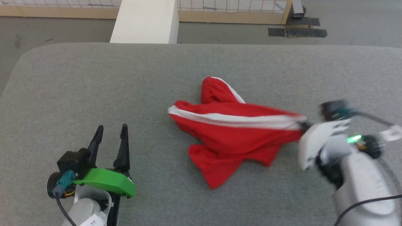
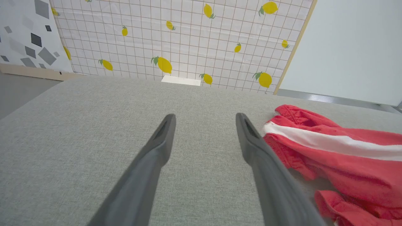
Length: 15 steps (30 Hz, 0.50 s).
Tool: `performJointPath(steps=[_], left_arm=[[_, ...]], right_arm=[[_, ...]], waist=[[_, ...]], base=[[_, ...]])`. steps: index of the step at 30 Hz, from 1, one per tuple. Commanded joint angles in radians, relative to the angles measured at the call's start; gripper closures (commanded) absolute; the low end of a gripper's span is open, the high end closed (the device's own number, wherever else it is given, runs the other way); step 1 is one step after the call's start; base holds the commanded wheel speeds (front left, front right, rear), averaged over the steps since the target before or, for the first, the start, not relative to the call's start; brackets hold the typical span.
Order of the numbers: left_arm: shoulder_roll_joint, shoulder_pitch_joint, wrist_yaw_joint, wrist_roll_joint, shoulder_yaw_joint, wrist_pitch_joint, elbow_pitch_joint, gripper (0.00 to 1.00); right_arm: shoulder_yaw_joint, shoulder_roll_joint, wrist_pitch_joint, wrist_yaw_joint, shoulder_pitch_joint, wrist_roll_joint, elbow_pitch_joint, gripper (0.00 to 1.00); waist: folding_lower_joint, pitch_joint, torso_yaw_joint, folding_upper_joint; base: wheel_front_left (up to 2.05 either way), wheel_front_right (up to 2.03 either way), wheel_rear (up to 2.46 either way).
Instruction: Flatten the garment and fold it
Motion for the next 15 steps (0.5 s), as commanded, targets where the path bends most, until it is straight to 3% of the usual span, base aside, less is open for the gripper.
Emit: performJointPath(steps=[1, 5, 10, 11, 12, 15], left_arm=[[-0.006, -0.009, -0.006, -0.010, 0.004, -0.008, 0.001, 0.00], [-0.013, -0.006, -0.018, -0.015, 0.004, -0.008, 0.010, 0.00], [-0.020, 0.000, -0.026, -0.023, 0.002, -0.008, 0.030, 0.00], [-0.021, 0.002, -0.027, -0.024, 0.002, -0.008, 0.032, 0.00], [-0.021, 0.004, -0.028, -0.025, 0.002, -0.008, 0.034, 0.00], [-0.020, 0.006, -0.030, -0.028, 0.002, -0.008, 0.038, 0.00]], right_arm=[[-0.054, -0.002, -0.006, -0.001, -0.026, -0.037, -0.023, 1.00], [-0.182, -0.005, 0.028, -0.001, -0.015, -0.118, -0.048, 1.00], [-0.261, -0.004, 0.061, -0.001, 0.043, -0.157, -0.025, 0.98], [-0.271, -0.003, 0.057, -0.001, 0.052, -0.156, -0.019, 0.57], [-0.278, -0.003, 0.044, -0.001, 0.056, -0.146, -0.020, 0.00], [-0.288, -0.003, -0.029, -0.001, 0.063, -0.070, -0.037, 0.00]], waist=[[0.0001, -0.006, -0.005, 0.0000], [0.0001, -0.012, -0.004, 0.0000], [0.0001, -0.017, 0.000, 0.0000], [0.0001, -0.020, 0.000, 0.0000], [0.0001, -0.022, 0.000, 0.0000], [0.0001, -0.031, 0.001, 0.0000]], base=[[0.00, 0.00, 0.00], [0.00, 0.00, 0.00], [0.00, 0.00, 0.00], [0.00, 0.00, 0.00], [0.00, 0.00, 0.00], [0.00, 0.00, 0.00]])
